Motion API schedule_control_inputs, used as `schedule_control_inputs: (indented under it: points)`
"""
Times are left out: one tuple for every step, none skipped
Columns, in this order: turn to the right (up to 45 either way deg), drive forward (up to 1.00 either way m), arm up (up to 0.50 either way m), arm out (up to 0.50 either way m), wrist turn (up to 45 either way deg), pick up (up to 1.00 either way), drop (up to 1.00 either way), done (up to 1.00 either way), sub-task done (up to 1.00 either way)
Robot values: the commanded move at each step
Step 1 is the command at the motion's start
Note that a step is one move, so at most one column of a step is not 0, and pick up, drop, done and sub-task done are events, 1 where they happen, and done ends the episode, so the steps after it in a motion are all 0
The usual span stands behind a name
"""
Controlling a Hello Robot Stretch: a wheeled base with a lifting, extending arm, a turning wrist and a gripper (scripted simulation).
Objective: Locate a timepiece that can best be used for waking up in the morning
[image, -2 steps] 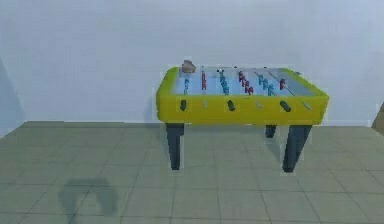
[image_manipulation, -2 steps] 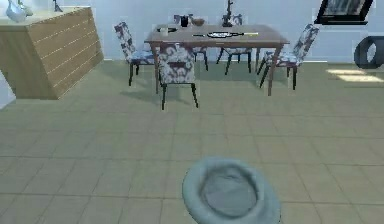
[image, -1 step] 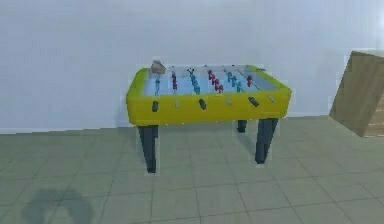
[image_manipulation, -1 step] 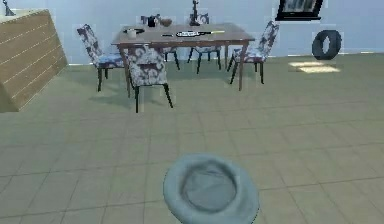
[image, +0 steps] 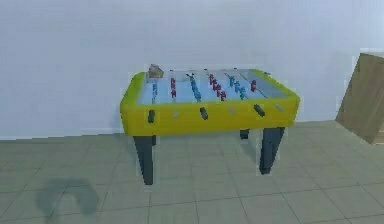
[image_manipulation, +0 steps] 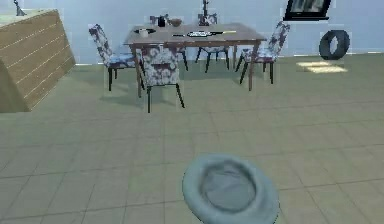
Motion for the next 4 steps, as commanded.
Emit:
schedule_control_inputs:
  points:
    - [36.0, 0.0, 0.0, 0.0, 0.0, 0.0, 0.0, 0.0, 0.0]
    - [0.0, 0.7, 0.0, 0.0, 0.0, 0.0, 0.0, 0.0, 0.0]
    - [45.0, 0.0, 0.0, 0.0, 0.0, 0.0, 0.0, 0.0, 0.0]
    - [6.0, 0.0, 0.0, 0.0, 0.0, 0.0, 0.0, 0.0, 0.0]
